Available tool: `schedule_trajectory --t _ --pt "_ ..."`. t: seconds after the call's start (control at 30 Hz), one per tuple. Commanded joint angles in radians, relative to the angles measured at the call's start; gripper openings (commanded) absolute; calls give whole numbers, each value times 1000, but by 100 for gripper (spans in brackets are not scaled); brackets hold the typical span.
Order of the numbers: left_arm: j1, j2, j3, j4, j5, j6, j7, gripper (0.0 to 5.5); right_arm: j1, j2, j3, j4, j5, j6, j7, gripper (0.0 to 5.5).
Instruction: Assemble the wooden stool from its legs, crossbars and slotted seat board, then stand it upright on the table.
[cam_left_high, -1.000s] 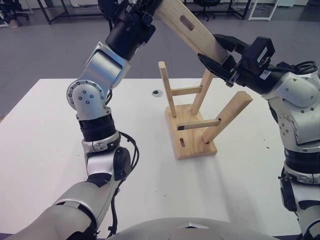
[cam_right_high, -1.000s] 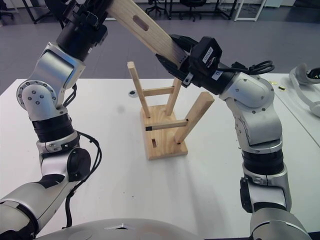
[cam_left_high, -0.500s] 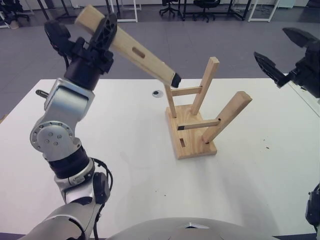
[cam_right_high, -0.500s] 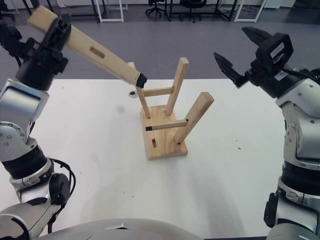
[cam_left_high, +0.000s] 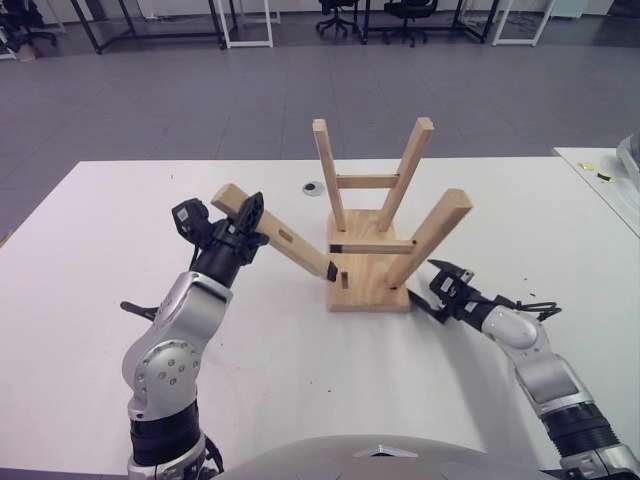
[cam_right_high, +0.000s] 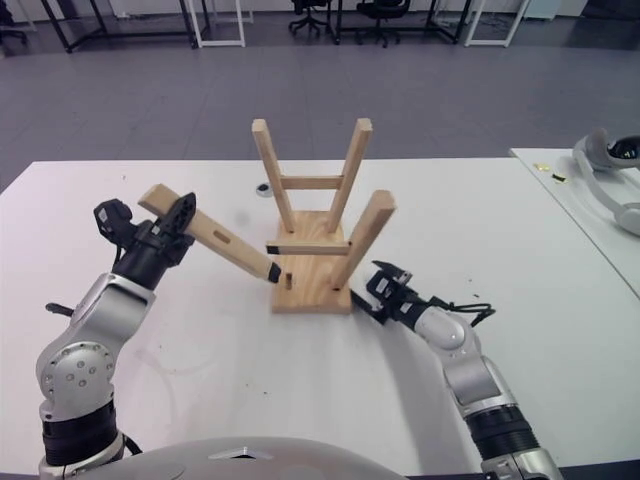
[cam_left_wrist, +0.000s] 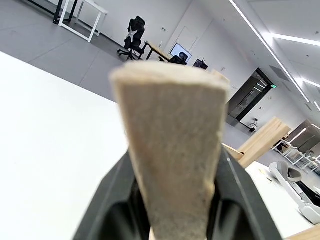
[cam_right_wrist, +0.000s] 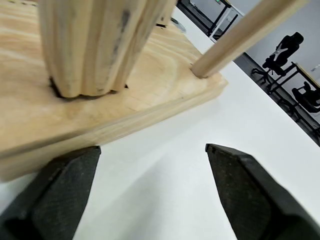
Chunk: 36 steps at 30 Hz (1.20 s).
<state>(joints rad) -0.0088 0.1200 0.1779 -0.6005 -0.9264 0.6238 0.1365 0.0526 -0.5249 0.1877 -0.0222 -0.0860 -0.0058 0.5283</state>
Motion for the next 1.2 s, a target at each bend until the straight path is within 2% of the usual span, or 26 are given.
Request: schedule_trajectory --t 0.03,0.17,0.3,0.47,0.63,1.07,1.2 --pt "9 -9 -16 18 57 -35 -17 103 23 11 16 -24 -14 25 3 393" --pt "-37 -13 -13 69 110 -79 -24 103 0 0 2 2 -23 23 -4 393" --pt "-29 -12 -66 83 185 -85 -27 103 -1 3 6 6 -33 23 -14 393" --pt "-52 75 -179 32 299 26 -19 103 13 -2 8 -3 -59 24 -18 393" --pt "-108 102 -208 0 326 138 14 103 24 -4 8 -15 -68 29 -20 393" --pt "-209 36 -225 96 385 252 88 103 12 29 27 14 -90 31 -41 393" --pt "-197 54 -279 69 434 255 72 103 3 46 -15 -29 -80 86 -79 393"
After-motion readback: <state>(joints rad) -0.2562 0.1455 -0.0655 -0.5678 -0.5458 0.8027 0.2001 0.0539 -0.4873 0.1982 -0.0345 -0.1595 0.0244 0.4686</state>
